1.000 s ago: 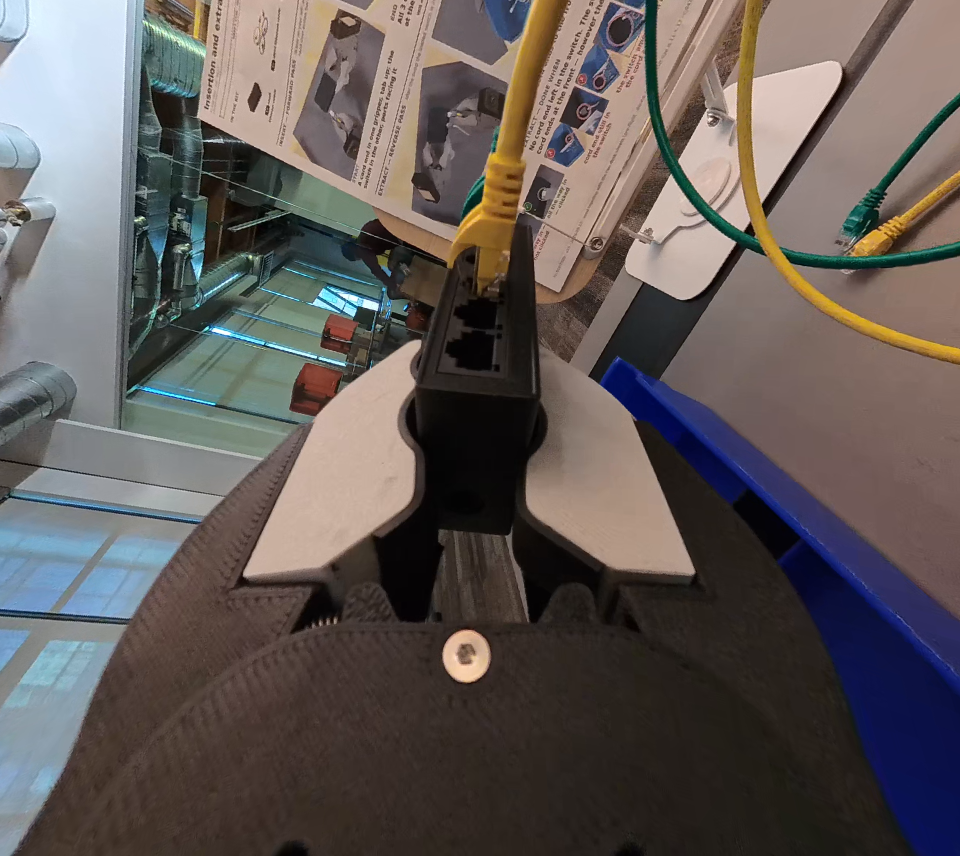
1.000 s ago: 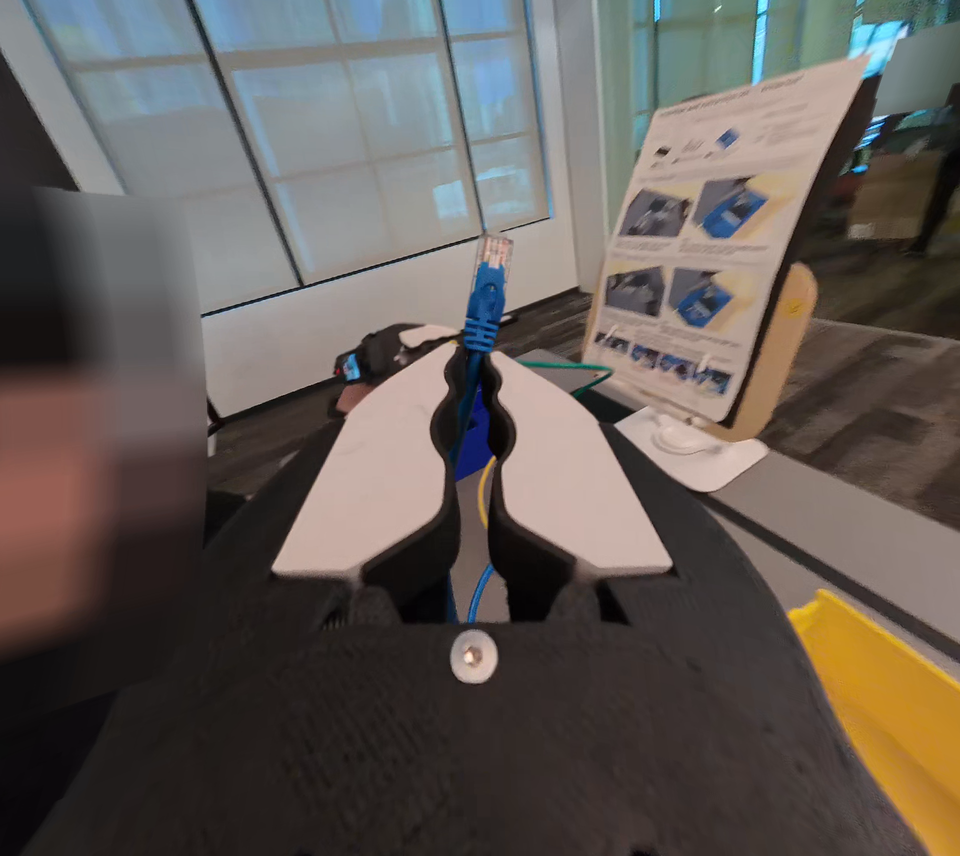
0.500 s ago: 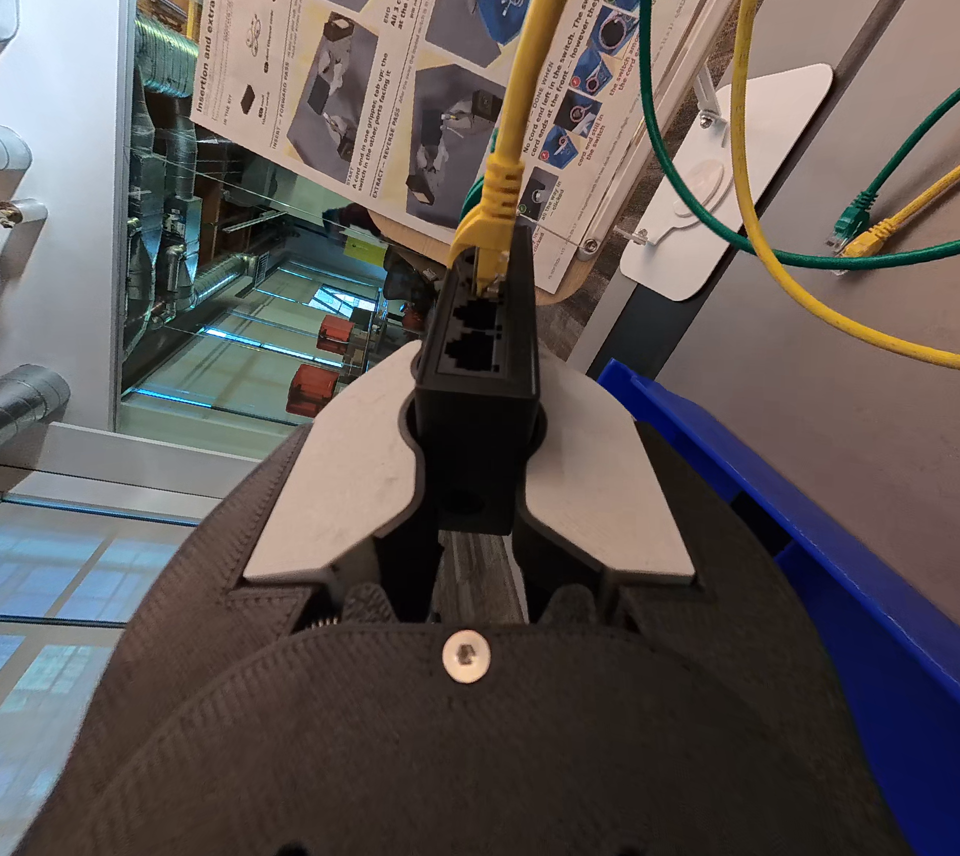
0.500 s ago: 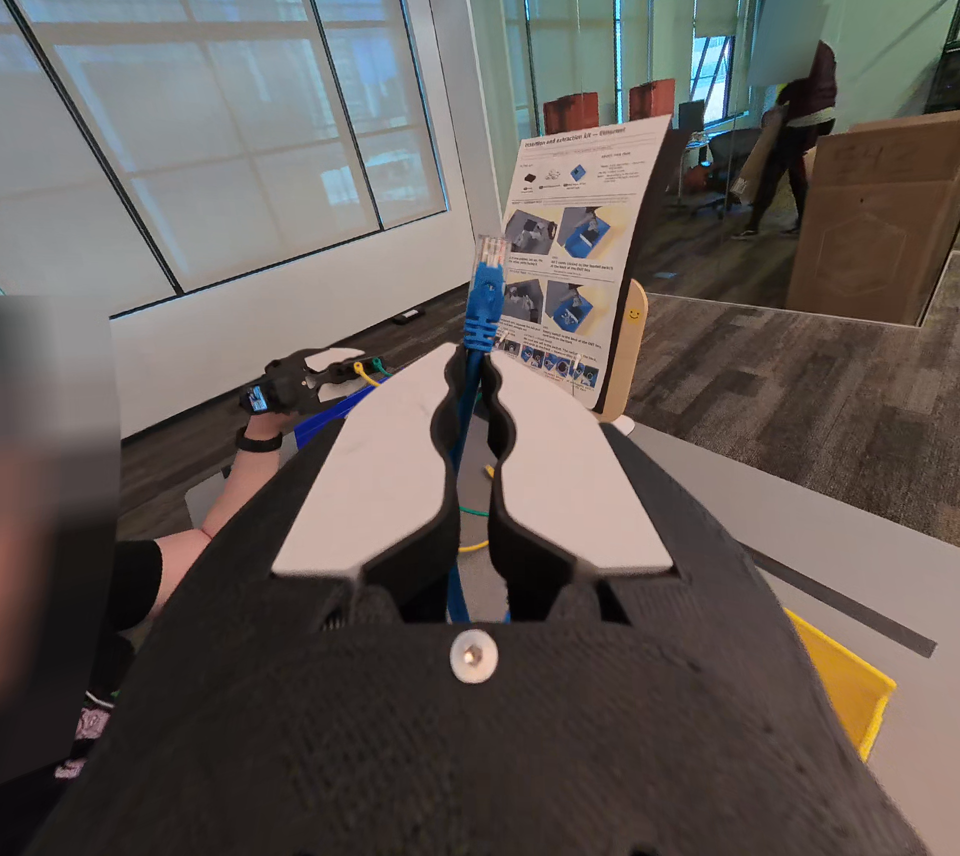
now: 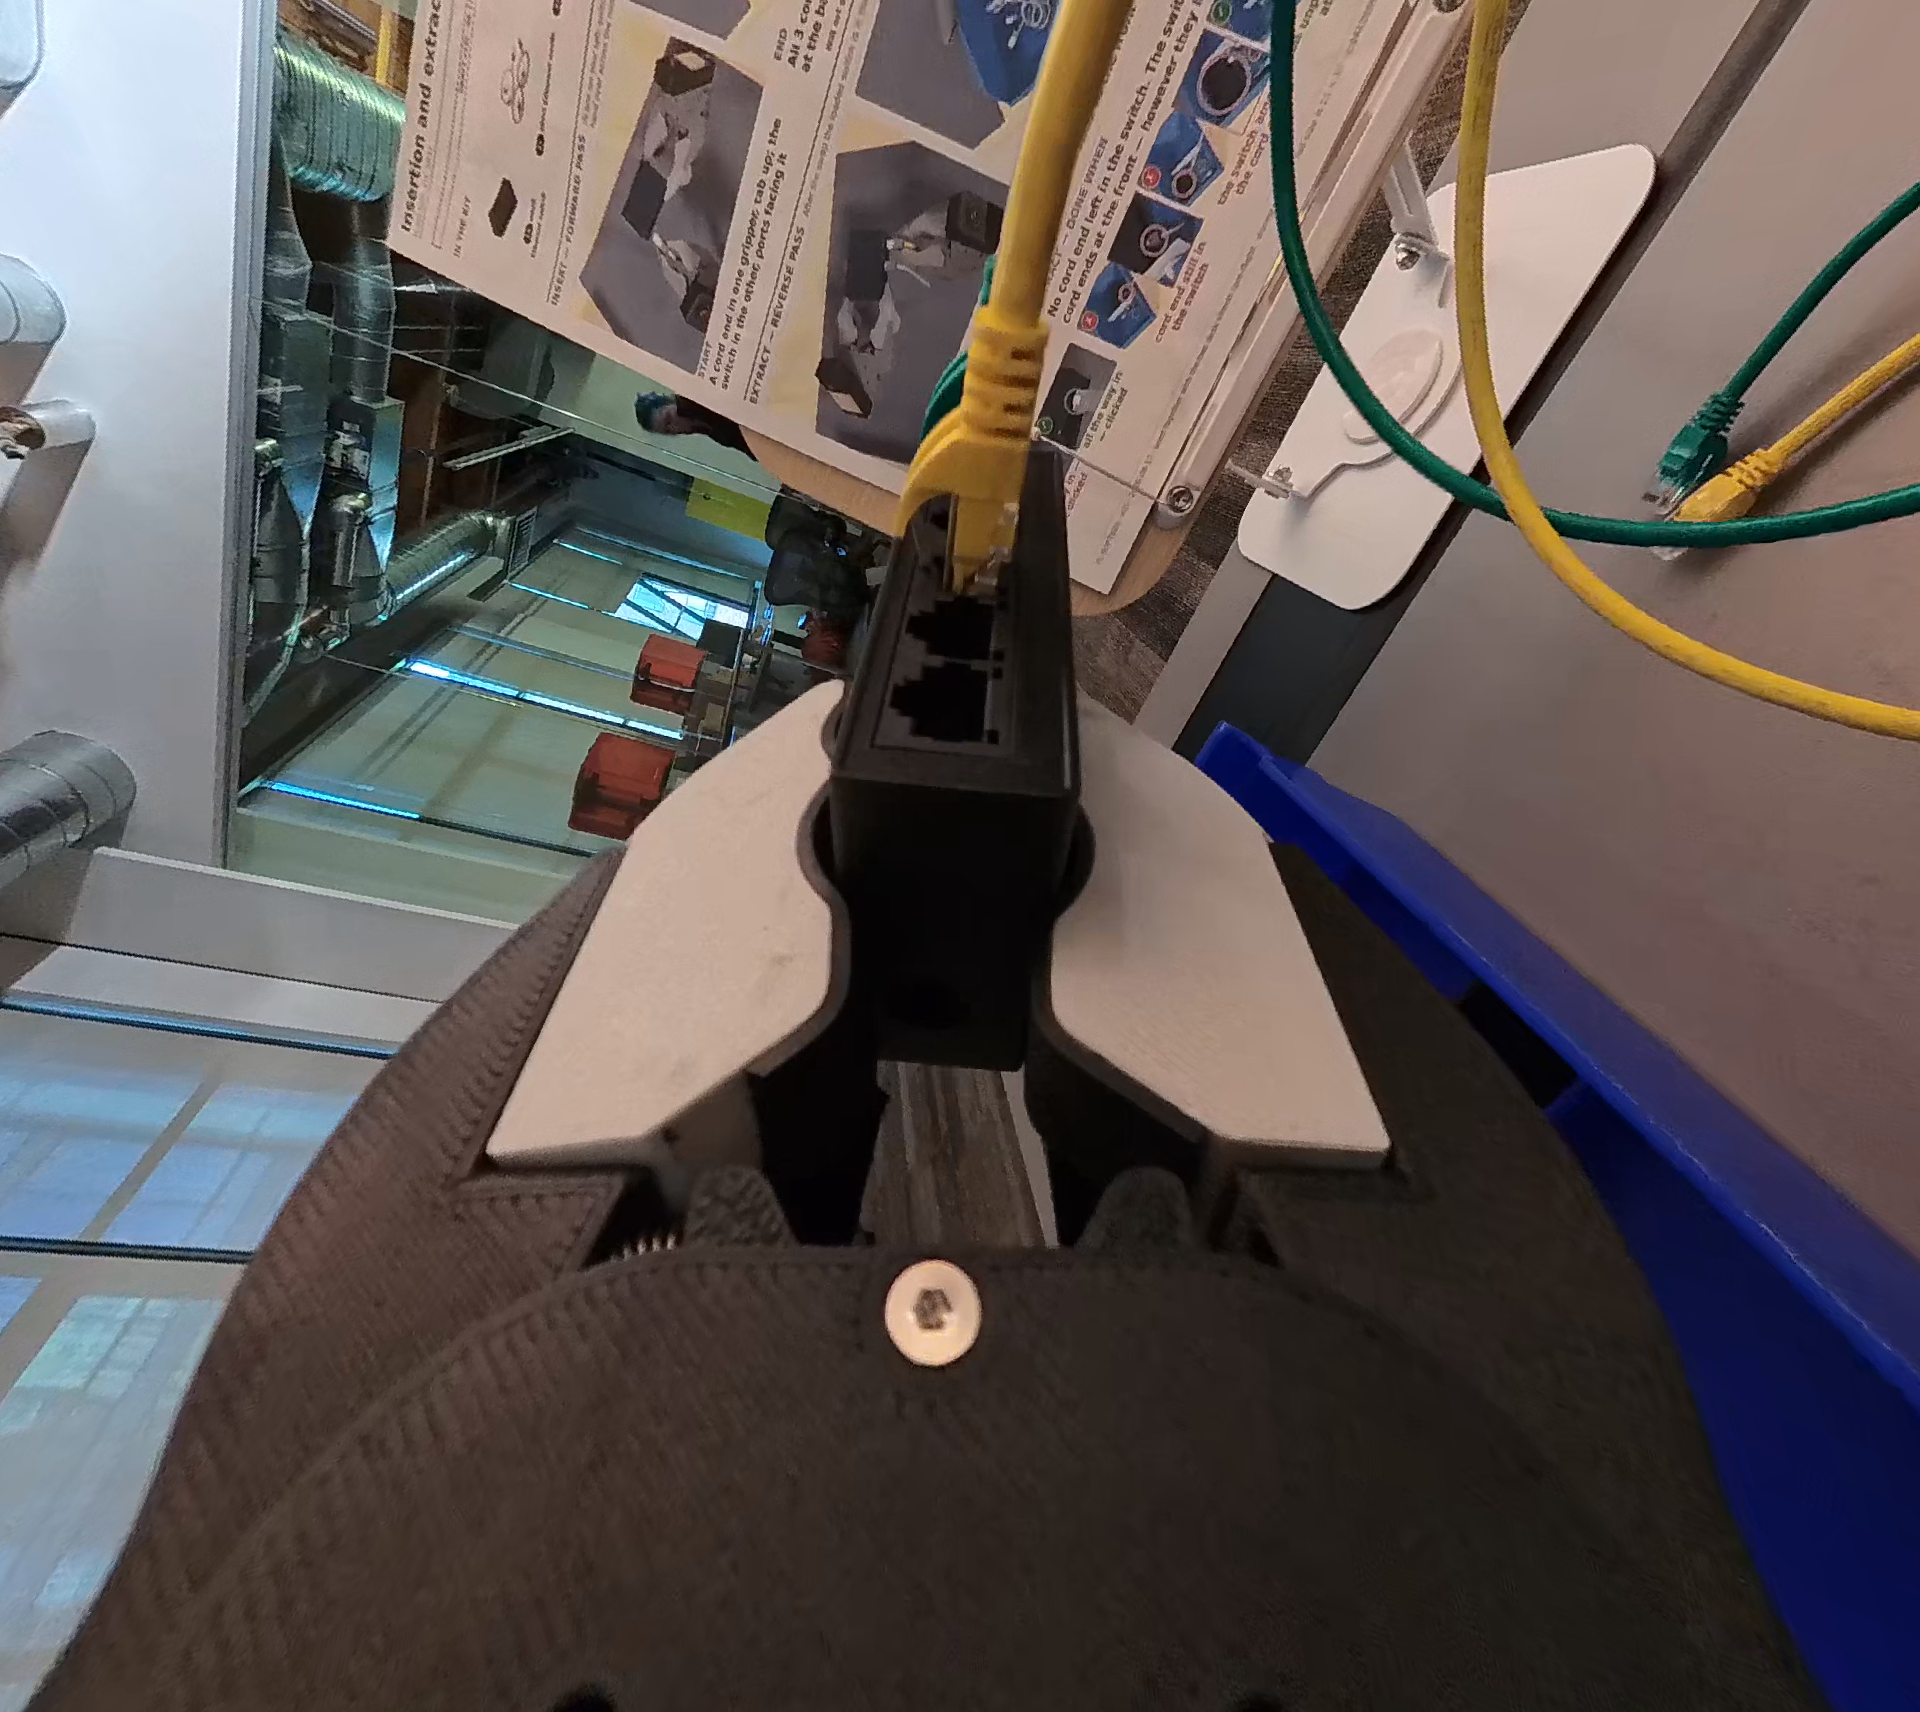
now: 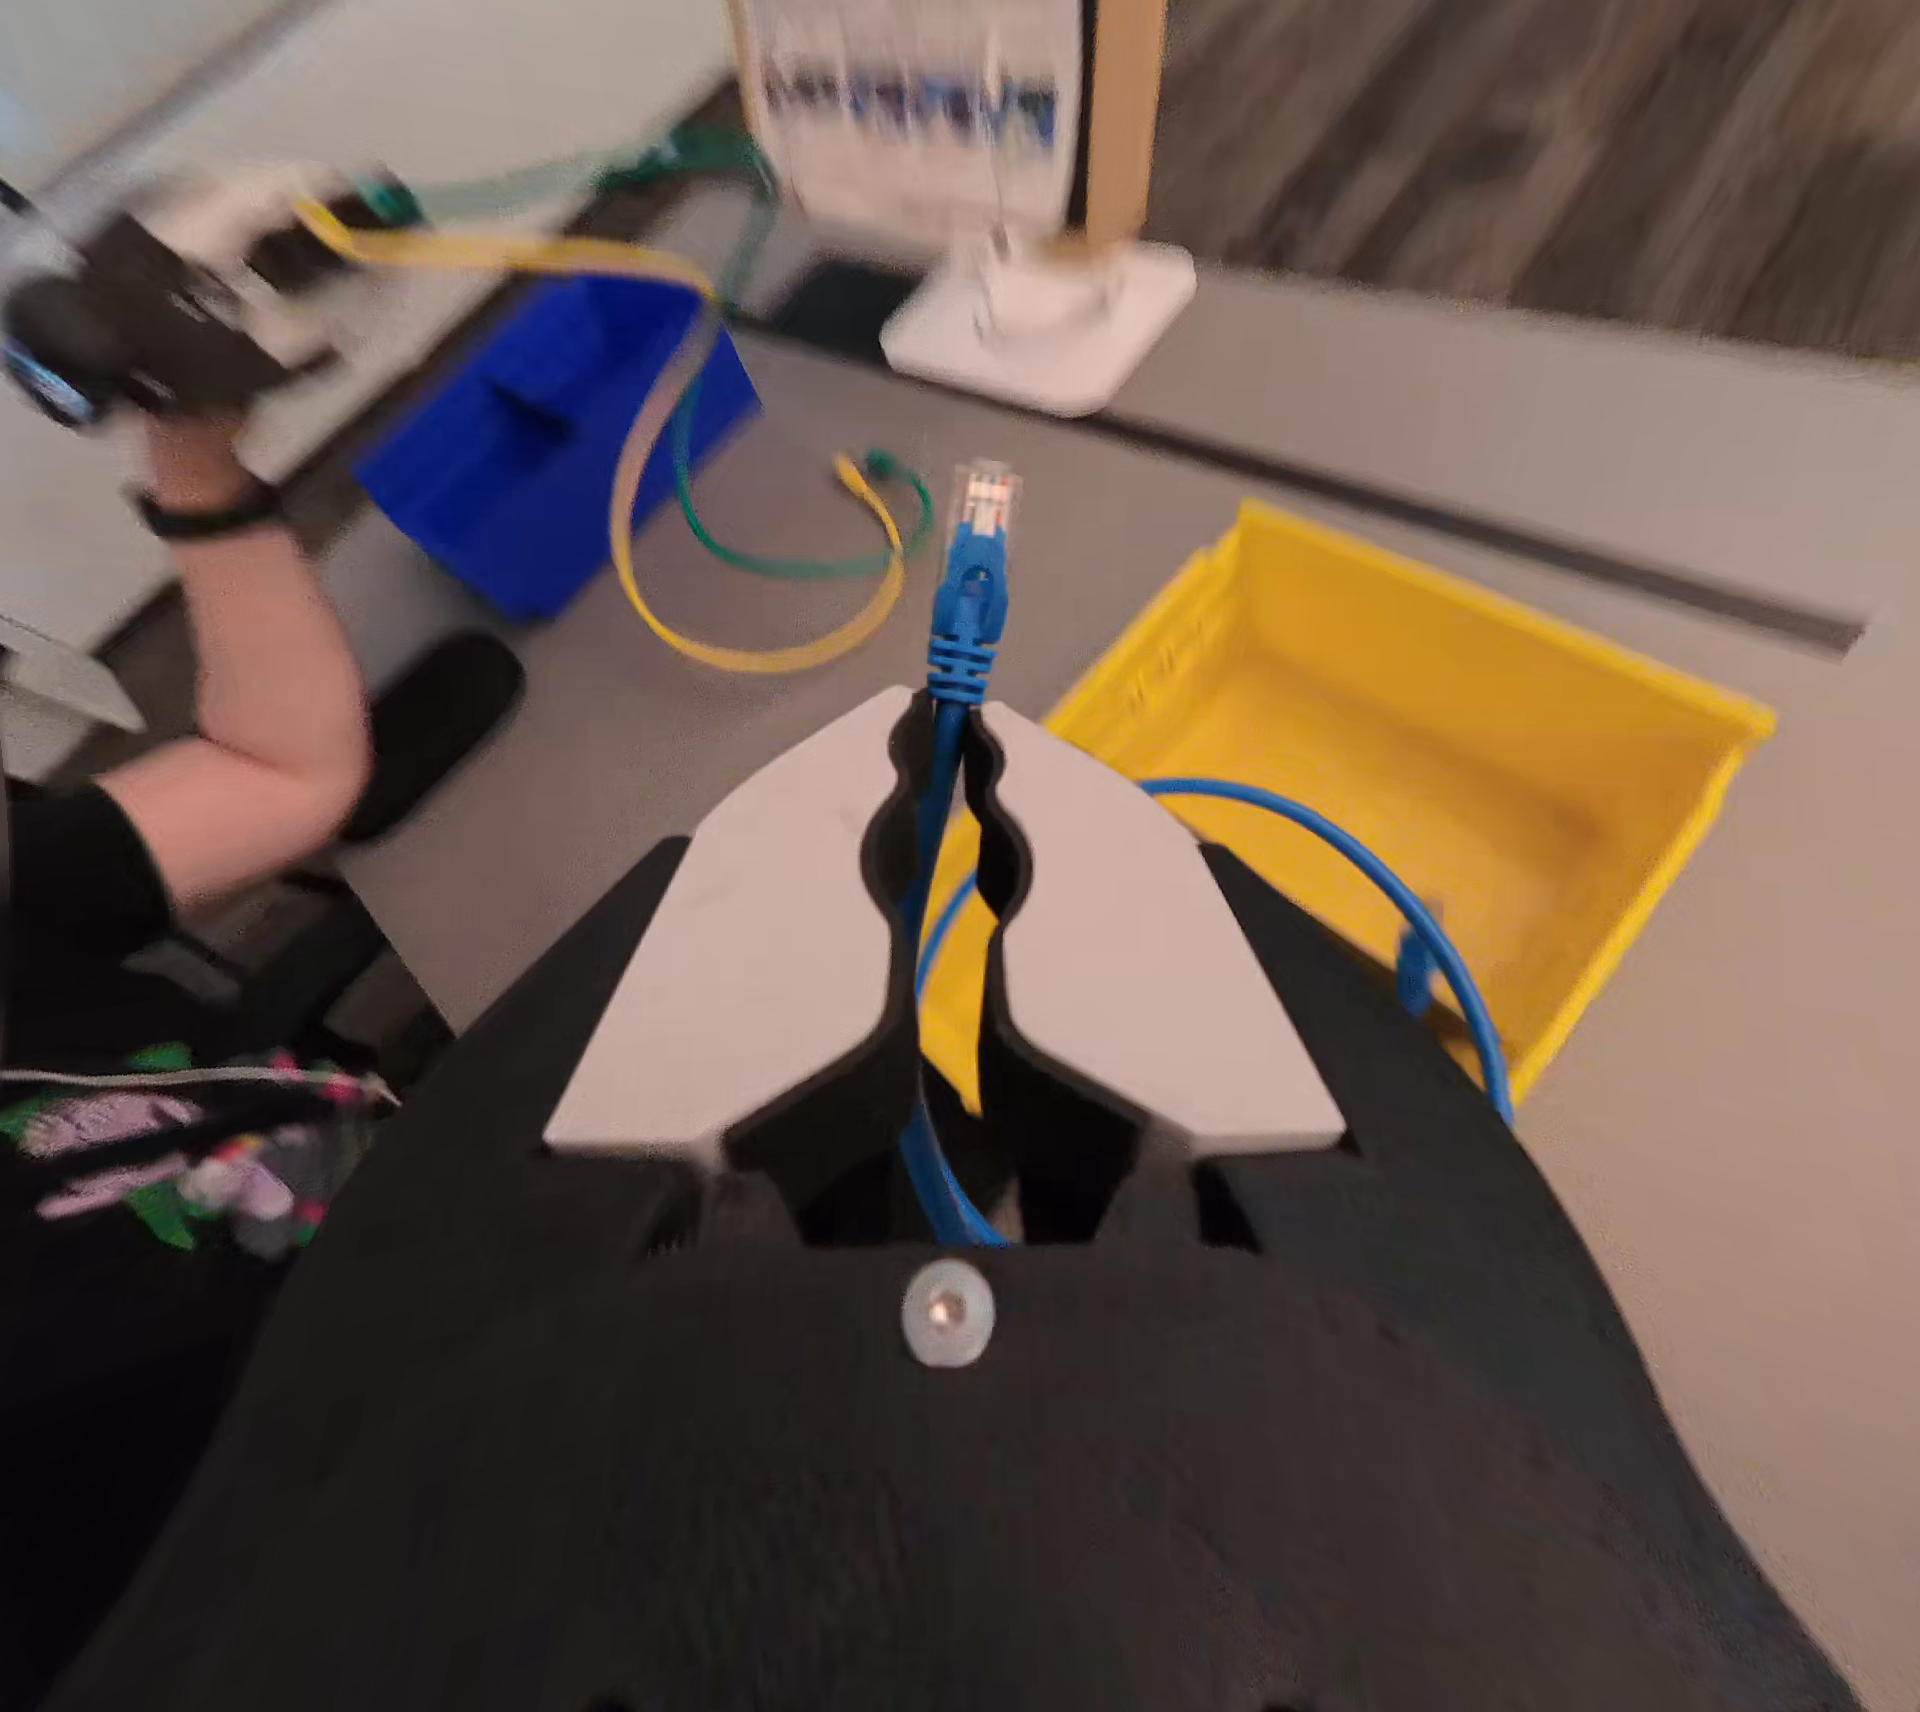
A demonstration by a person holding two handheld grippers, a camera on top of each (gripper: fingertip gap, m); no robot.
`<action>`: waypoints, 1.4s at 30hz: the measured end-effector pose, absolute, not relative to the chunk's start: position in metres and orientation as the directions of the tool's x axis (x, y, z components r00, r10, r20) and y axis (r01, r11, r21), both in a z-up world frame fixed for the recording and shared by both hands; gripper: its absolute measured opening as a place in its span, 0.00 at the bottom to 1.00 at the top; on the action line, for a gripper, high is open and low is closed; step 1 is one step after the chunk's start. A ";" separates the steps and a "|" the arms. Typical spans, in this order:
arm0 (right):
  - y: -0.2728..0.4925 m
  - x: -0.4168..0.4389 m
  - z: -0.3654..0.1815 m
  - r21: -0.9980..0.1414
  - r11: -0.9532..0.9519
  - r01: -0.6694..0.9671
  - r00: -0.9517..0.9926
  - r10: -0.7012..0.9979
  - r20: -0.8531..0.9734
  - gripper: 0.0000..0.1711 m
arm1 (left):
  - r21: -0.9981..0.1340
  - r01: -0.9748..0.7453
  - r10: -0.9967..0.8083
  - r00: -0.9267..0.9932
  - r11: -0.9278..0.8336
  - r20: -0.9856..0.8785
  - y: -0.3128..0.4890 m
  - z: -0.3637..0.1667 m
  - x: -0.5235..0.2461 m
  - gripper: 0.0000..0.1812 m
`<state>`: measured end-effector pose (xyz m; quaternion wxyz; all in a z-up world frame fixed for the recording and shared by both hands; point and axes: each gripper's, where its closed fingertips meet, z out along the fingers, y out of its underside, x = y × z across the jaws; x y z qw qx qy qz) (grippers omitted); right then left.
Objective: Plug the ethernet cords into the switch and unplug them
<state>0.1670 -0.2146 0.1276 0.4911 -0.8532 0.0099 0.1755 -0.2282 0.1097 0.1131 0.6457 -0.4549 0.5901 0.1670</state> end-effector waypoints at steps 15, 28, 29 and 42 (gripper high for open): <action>-0.180 0.122 -0.118 -0.440 -0.897 -0.035 0.921 0.142 -0.363 0.04 | -0.363 -0.754 -0.320 0.212 0.548 -0.923 0.103 0.108 -0.217 0.17; -0.182 0.120 -0.138 -0.362 -0.917 0.169 0.932 0.268 -0.244 0.05 | -0.337 -0.747 -0.316 0.178 0.573 -0.932 0.093 0.104 -0.205 0.17; -0.187 0.117 -0.137 -0.351 -0.928 0.128 0.924 0.240 -0.298 0.05 | -0.338 -0.746 -0.317 0.178 0.574 -0.932 0.093 0.104 -0.205 0.17; -0.172 0.082 0.068 -0.797 -0.346 0.495 0.865 0.285 0.413 0.20 | -0.330 -0.624 -0.310 0.145 0.709 -0.940 0.059 0.106 -0.174 0.17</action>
